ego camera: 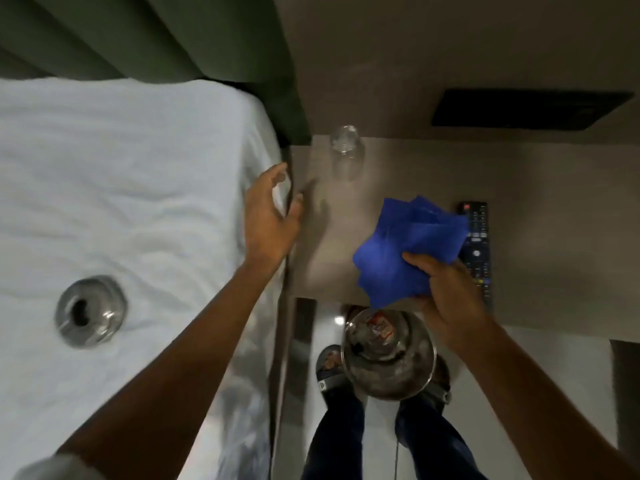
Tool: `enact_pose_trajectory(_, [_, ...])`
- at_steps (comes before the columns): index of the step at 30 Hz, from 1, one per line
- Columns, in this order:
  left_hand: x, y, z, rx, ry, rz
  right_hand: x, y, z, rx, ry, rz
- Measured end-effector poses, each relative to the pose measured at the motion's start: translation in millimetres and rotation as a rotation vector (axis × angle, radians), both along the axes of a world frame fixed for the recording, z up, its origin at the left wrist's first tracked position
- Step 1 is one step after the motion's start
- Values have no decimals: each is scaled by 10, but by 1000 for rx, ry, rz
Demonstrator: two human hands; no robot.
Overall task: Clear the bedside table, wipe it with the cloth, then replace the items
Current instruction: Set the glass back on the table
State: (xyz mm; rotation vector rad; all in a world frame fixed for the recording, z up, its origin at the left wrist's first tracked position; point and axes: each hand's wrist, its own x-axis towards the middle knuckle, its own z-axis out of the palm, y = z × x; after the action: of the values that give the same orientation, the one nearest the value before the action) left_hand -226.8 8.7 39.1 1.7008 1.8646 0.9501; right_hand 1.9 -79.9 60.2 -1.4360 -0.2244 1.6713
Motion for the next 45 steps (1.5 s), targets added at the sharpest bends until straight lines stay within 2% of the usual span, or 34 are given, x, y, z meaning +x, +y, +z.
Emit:
enact_pose_trajectory(2, [-602,-308,353,184,148,48,-262,6,113,1,-80,108])
enact_pose_trajectory(4, [-1241,-619,627,199,204,185,-482,-29,226,54,-194,207])
enact_pose_trajectory(5, [-1578,-764,761,145,254,281,-619,-50,275,112,-235,253])
enact_pose_trajectory(6, [-1905,-894,833,41,336,394,-747,-66,325,165,-270,297])
enact_pose_trajectory(8, [-2509,-1139,894,-296,492,613,-1093,-117,442,278,-324,329])
enact_pose_trajectory(10, [-2804,-1326,862,-661,539,639,-1413,-148,566,448,-486,328])
enact_pose_trajectory(11, [-2829,-1384,830,-751,487,584,-1551,-168,609,549,-566,340])
enact_pose_trajectory(12, [-2819,-1447,799,-743,404,544,-1695,-190,643,610,-609,366])
enact_pose_trajectory(15, [-2646,-1629,803,-523,-55,642,-2105,-252,655,673,-629,488])
enact_pose_trajectory(18, [-2228,-1748,925,-376,-590,709,-2440,-290,675,637,-609,757])
enact_pose_trajectory(20, [-1879,-1786,1015,-342,-736,680,-2593,-337,681,723,-704,853])
enact_pose_trajectory(23, [-1452,-1795,1047,-373,-832,528,-2607,-442,688,806,-901,891])
enact_pose_trajectory(26, [-1130,-1707,1011,-359,-907,467,-2436,-514,659,841,-956,957])
enact_pose_trajectory(29, [-829,-1603,927,-349,-965,511,-2126,-614,625,796,-959,922])
enact_pose_trajectory(33, [-409,-1409,772,-372,-1034,441,-1446,-619,415,629,-1122,790])
enact_pose_trajectory(36, [-16,-1342,638,-465,-1016,335,-1018,-404,291,476,-1165,730])
enact_pose_trajectory(38, [262,-1279,524,-519,-978,219,-808,-263,256,504,-1207,761])
enact_pose_trajectory(41, [642,-1010,328,-568,-928,140,-497,-192,186,576,-1170,775])
enact_pose_trajectory(43, [921,-701,132,-607,-943,189,-167,-223,117,487,-1154,613])
enact_pose_trajectory(45, [1209,-325,-116,-629,-929,254,244,-259,29,302,-1003,229])
